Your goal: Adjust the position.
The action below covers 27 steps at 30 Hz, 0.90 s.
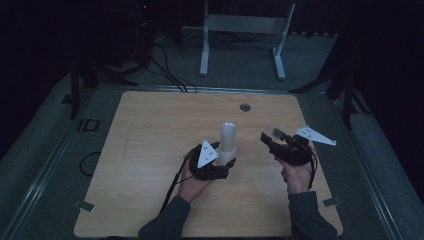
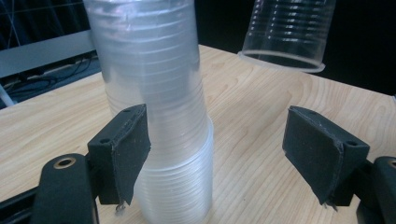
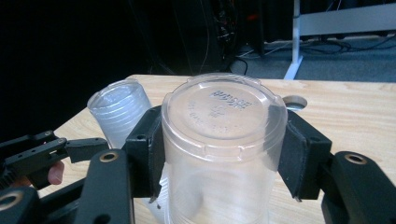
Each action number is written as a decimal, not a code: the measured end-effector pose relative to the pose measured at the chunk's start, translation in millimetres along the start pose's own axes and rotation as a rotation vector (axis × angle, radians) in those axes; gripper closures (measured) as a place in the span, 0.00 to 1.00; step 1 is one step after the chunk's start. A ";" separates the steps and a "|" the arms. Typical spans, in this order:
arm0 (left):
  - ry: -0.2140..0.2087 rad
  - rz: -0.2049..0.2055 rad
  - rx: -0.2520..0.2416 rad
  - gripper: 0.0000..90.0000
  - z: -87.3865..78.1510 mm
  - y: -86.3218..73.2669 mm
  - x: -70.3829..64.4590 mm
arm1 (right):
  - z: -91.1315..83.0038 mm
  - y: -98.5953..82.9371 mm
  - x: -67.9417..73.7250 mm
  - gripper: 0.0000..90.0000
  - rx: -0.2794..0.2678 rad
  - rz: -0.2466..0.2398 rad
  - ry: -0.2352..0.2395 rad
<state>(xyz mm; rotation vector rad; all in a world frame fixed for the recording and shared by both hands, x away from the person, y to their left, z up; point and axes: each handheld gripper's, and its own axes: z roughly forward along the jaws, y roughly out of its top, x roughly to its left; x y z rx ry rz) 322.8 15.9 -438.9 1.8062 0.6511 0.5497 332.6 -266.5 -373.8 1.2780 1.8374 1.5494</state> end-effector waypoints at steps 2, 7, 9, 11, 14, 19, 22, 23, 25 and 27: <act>-0.004 0.003 -0.003 0.25 0.0 1.2 -0.7 | 0.0 -2.0 -1.3 0.45 0.003 0.010 -0.001; -0.013 0.017 -0.011 0.25 0.8 4.4 -2.6 | -0.9 -6.0 -3.2 0.45 0.002 0.038 0.007; -0.014 0.020 -0.016 0.25 1.0 6.2 -3.6 | -1.5 -7.2 -3.9 0.45 0.002 0.044 0.007; -0.014 0.024 -0.021 0.25 1.4 7.9 -4.6 | -2.0 -7.9 -4.2 0.45 0.002 0.052 0.011; -0.017 0.031 -0.022 0.25 1.7 9.7 -5.0 | -2.7 -11.7 -5.5 0.45 0.001 0.081 0.024; -0.022 0.037 -0.028 0.25 3.4 12.1 -7.5 | -2.9 -14.8 -6.6 0.45 -0.003 0.096 0.025; -0.023 0.045 -0.030 0.25 4.1 13.0 -8.3 | -3.0 -16.0 -7.4 0.45 -0.006 0.108 0.024; -0.026 0.047 -0.028 0.25 4.5 14.0 -8.2 | -3.0 -16.8 -7.7 0.45 -0.007 0.112 0.025; -0.028 0.046 -0.029 0.25 5.2 14.6 -8.3 | -2.8 -19.8 -8.8 0.45 -0.006 0.138 0.037; -0.029 0.047 -0.029 0.25 5.8 15.1 -8.6 | -2.5 -21.7 -10.4 0.45 -0.006 0.152 0.044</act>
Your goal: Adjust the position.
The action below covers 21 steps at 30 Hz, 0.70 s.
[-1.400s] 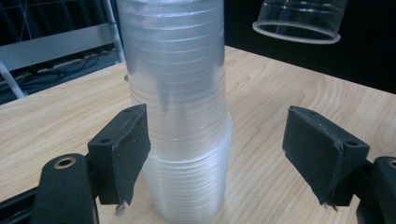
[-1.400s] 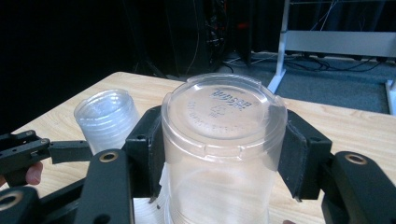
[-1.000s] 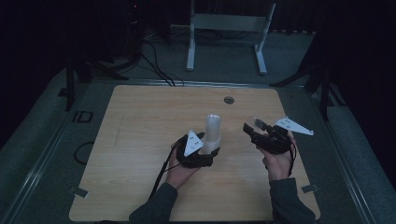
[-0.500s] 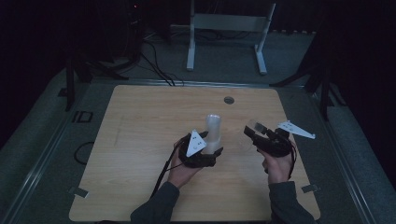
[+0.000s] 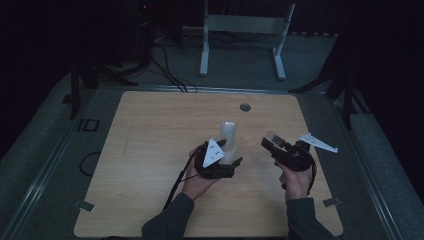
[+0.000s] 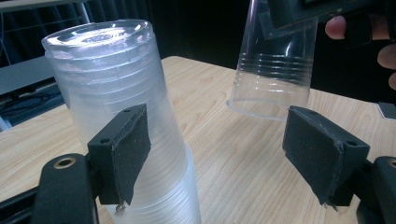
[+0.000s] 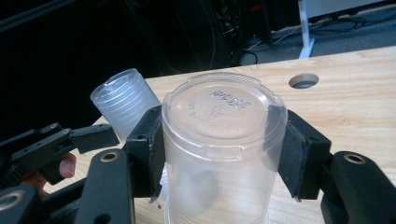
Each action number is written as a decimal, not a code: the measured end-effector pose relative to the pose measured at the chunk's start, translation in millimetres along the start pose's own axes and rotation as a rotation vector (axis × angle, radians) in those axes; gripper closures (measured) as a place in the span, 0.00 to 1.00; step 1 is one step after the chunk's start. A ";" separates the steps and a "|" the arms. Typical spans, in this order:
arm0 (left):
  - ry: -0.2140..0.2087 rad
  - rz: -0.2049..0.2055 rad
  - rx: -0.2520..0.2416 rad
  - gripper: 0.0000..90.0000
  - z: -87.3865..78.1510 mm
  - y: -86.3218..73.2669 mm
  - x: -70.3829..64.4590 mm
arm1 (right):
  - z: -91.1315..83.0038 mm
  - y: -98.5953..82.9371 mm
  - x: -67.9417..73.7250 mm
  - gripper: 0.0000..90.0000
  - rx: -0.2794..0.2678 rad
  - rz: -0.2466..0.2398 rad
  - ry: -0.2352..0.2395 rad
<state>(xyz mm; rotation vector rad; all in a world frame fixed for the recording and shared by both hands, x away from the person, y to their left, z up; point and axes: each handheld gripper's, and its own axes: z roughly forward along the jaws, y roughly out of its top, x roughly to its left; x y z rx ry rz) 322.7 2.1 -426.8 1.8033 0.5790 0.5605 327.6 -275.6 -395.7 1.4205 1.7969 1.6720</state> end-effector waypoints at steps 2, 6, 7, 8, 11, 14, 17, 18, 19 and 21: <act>-0.004 0.002 0.001 0.25 0.6 0.6 -0.3 | 0.2 -1.2 -2.0 0.45 0.002 0.016 0.012; -0.013 0.005 0.002 0.26 2.9 1.8 -1.6 | -1.4 -3.4 -6.6 0.46 -0.001 0.041 0.018; -0.015 0.006 0.003 0.26 3.5 2.1 -2.0 | -2.0 -4.1 -7.6 0.46 0.000 0.043 0.016; -0.017 0.004 0.002 0.26 4.1 2.3 -2.6 | -2.4 -4.7 -8.6 0.46 0.000 0.047 0.013; -0.022 0.009 0.001 0.26 5.9 2.9 -4.3 | -3.3 -6.5 -11.0 0.46 -0.004 0.061 0.009; -0.026 0.009 -0.001 0.26 7.2 3.5 -5.6 | -3.9 -7.6 -13.0 0.46 -0.009 0.078 0.004; -0.029 0.010 -0.001 0.26 8.4 4.3 -6.6 | -4.2 -8.5 -13.8 0.46 -0.013 0.090 0.002; -0.032 0.011 0.000 0.26 8.7 4.6 -6.8 | -4.4 -8.7 -14.2 0.46 -0.013 0.092 0.000; -0.032 0.011 0.000 0.26 8.7 4.6 -6.8 | -4.4 -8.7 -14.2 0.46 -0.013 0.092 0.000; -0.036 0.011 0.000 0.26 9.7 5.4 -7.3 | -4.6 -9.8 -15.2 0.46 -0.017 0.101 -0.002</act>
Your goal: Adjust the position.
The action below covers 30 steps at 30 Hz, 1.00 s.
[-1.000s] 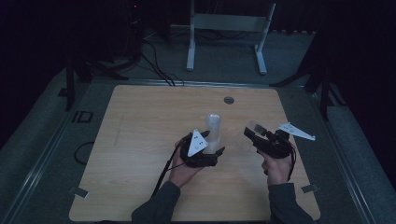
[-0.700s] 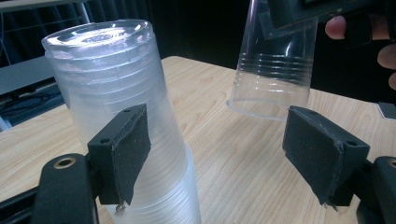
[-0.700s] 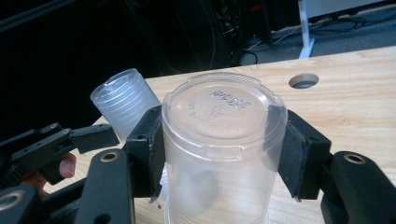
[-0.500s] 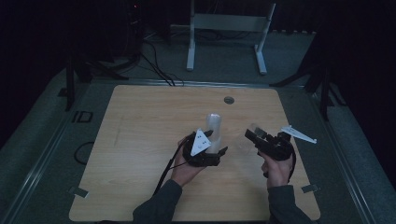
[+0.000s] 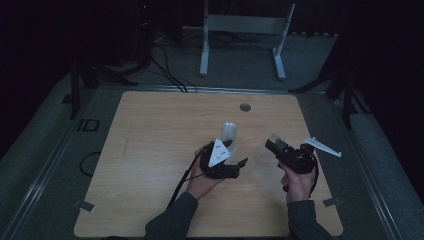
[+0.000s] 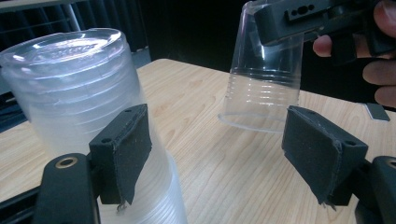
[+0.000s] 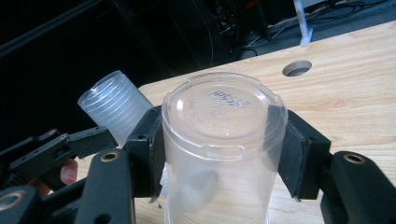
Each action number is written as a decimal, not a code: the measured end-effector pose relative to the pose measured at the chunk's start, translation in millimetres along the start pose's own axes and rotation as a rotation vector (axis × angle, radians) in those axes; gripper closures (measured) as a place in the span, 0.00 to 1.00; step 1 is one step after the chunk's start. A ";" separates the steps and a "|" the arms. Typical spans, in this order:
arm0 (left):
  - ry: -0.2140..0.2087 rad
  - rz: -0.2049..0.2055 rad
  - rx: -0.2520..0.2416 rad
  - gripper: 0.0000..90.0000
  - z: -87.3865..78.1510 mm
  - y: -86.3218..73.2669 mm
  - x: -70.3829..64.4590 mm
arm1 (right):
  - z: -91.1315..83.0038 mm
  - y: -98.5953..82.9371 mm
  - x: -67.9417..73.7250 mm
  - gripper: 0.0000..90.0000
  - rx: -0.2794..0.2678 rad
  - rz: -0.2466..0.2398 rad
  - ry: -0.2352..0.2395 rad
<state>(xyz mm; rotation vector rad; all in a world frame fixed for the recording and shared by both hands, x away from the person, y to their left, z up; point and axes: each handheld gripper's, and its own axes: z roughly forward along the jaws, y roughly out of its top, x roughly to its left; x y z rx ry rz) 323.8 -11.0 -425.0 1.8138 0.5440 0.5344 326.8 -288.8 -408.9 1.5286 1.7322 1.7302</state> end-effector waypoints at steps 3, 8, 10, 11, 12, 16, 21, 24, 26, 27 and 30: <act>-0.005 0.003 0.002 0.26 1.6 0.5 -0.3 | -0.3 -1.1 -1.8 0.46 -0.001 0.019 0.008; -0.018 0.005 0.008 0.26 5.1 0.9 -1.7 | -1.1 -3.2 -7.8 0.46 -0.011 0.079 0.022; -0.022 0.005 0.010 0.26 7.3 0.9 -2.2 | -1.5 -4.1 -9.6 0.46 -0.013 0.094 0.023; -0.024 0.006 0.015 0.26 8.1 1.0 -2.4 | -2.0 -4.5 -10.7 0.46 -0.012 0.098 0.024; -0.027 0.006 0.017 0.26 9.2 1.2 -2.8 | -2.4 -4.8 -11.4 0.46 -0.011 0.103 0.020; -0.043 0.006 0.025 0.26 14.0 2.6 -5.4 | -3.3 -6.5 -14.1 0.46 -0.014 0.125 0.027; -0.063 0.004 0.036 0.25 20.7 3.9 -9.1 | -3.0 -8.4 -15.3 0.46 -0.016 0.146 0.033; -0.075 0.005 0.043 0.23 25.2 4.4 -12.3 | -2.6 -9.2 -14.9 0.46 -0.014 0.151 0.038; -0.082 0.006 0.046 0.22 27.6 5.0 -13.7 | -2.3 -9.5 -14.7 0.46 -0.015 0.156 0.043; -0.083 0.005 0.048 0.22 29.4 5.2 -14.5 | -2.1 -9.5 -14.5 0.46 -0.015 0.157 0.044; -0.088 0.003 0.052 0.21 33.9 5.9 -16.0 | -1.8 -9.9 -14.3 0.46 -0.013 0.167 0.048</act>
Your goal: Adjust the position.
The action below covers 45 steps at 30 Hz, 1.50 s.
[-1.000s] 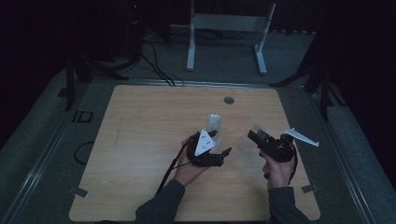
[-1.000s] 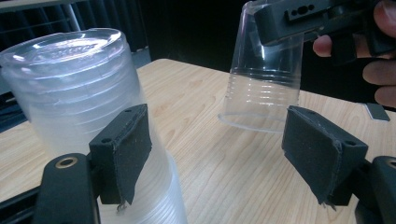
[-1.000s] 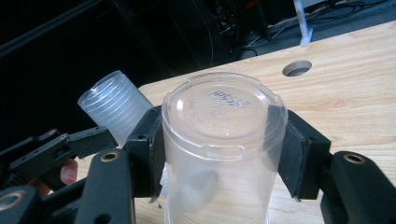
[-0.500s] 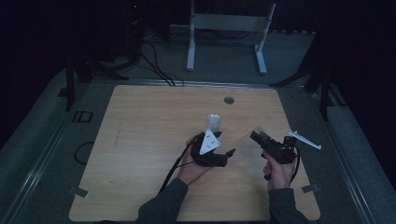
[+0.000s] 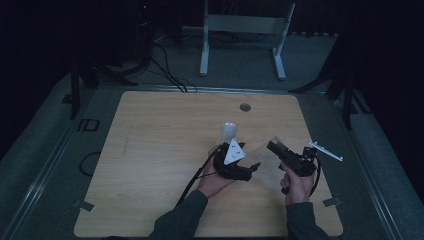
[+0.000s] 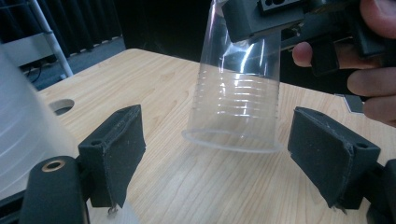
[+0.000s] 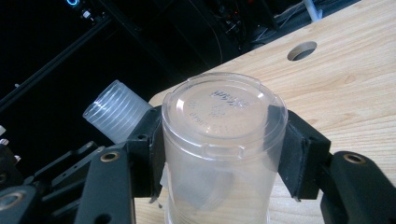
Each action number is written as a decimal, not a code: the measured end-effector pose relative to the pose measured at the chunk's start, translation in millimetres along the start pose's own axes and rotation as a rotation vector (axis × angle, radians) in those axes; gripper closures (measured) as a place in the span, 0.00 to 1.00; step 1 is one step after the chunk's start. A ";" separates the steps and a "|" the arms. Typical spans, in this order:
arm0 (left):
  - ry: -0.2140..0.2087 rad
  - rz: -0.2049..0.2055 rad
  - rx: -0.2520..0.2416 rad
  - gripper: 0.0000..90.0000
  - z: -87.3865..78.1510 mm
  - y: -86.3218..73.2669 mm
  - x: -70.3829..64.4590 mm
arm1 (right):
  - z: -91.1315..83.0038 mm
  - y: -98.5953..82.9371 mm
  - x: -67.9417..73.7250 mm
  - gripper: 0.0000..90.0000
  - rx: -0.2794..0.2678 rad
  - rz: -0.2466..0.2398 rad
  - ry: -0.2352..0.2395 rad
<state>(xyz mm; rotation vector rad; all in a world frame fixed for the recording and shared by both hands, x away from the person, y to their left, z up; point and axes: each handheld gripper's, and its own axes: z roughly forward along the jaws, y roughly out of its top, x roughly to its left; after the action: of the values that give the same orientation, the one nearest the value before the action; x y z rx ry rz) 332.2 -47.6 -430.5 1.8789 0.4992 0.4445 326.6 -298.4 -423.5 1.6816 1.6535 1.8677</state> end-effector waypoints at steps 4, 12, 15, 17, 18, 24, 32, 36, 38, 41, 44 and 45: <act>-0.012 -0.003 0.000 0.19 3.5 0.9 -1.3 | 0.0 -0.3 -0.4 0.46 -0.001 0.005 0.005; -0.023 -0.018 -0.011 0.17 14.8 3.1 -5.1 | 1.0 -1.8 0.0 0.46 0.001 0.021 0.015; -0.025 -0.022 -0.015 0.18 18.5 2.2 -4.8 | 1.5 -2.3 0.1 0.46 0.001 0.031 0.024; -0.027 -0.027 -0.020 0.18 21.1 1.3 -4.3 | 1.8 -2.2 0.4 0.46 0.001 0.030 0.024; -0.032 -0.031 -0.021 0.18 22.2 1.0 -3.8 | 1.9 -2.1 0.2 0.46 0.001 0.032 0.024; -0.038 -0.030 -0.028 0.18 28.4 0.8 -5.8 | 2.7 -2.5 0.6 0.46 0.004 0.038 0.034; -0.039 -0.026 0.000 0.18 36.4 -2.9 -5.9 | 3.3 -3.0 0.9 0.46 0.005 0.049 0.047; -0.032 -0.021 0.002 0.21 38.2 -3.5 -6.8 | 3.8 -3.1 0.8 0.46 0.006 0.056 0.055; -0.029 -0.021 0.004 0.22 39.1 -3.6 -7.1 | 4.0 -3.2 1.0 0.46 0.008 0.056 0.057; -0.029 -0.016 0.011 0.24 39.9 -4.2 -7.8 | 4.5 -3.5 0.9 0.46 0.009 0.060 0.061; -0.025 -0.009 0.008 0.27 39.7 -4.0 -8.7 | 4.5 -3.3 0.8 0.46 0.011 0.061 0.061; -0.027 -0.008 0.006 0.28 39.5 -3.7 -8.8 | 4.4 -3.2 0.6 0.46 0.011 0.062 0.061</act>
<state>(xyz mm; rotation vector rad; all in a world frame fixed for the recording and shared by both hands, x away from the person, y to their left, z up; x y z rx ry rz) 345.1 -81.9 -448.0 1.8855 0.4905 0.4124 328.1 -294.1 -426.6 1.7156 1.6547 1.9601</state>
